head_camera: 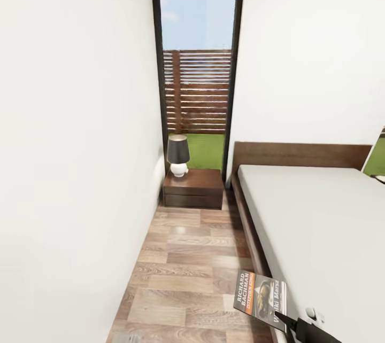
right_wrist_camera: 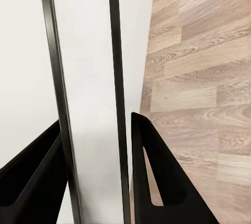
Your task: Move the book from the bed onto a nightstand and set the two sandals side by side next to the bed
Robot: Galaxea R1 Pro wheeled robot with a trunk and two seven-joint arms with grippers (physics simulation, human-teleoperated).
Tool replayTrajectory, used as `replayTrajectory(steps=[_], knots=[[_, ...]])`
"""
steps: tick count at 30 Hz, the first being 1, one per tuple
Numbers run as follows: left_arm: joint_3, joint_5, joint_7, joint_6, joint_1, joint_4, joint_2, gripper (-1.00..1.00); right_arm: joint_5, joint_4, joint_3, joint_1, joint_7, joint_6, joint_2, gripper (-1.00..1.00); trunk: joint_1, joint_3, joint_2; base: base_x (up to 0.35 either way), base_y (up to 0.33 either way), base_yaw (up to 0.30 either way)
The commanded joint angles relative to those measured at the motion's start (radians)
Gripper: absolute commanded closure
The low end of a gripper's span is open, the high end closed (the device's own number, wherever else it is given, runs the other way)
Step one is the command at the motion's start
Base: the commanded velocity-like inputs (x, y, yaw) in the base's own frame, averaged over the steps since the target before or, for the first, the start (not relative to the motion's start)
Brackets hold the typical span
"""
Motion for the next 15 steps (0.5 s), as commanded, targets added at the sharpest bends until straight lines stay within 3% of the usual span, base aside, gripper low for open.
replayTrajectory(steps=[1, 7, 15], knots=[[0.008, -0.01, -0.002, -0.005, 0.0, 0.001, 0.0, -1.0, -0.01, 0.0, 0.005, 0.0, 0.003, 0.006, 0.0, 1.0, 0.001, 0.0, -0.001, 0.326, 0.0, 0.0], [0.008, -0.01, -0.002, -0.005, 0.0, 0.001, 0.0, -1.0, -0.01, 0.0, 0.005, 0.0, 0.003, 0.006, 0.0, 1.0, 0.001, 0.0, -0.001, 0.327, 0.0, -0.016], [0.008, -0.01, -0.002, -0.005, 0.0, 0.001, 0.0, -1.0, -0.01, 0.0, 0.005, 0.0, 0.004, 0.006, 0.0, 1.0, 0.001, 0.0, -0.001, 0.328, 0.0, -0.123]])
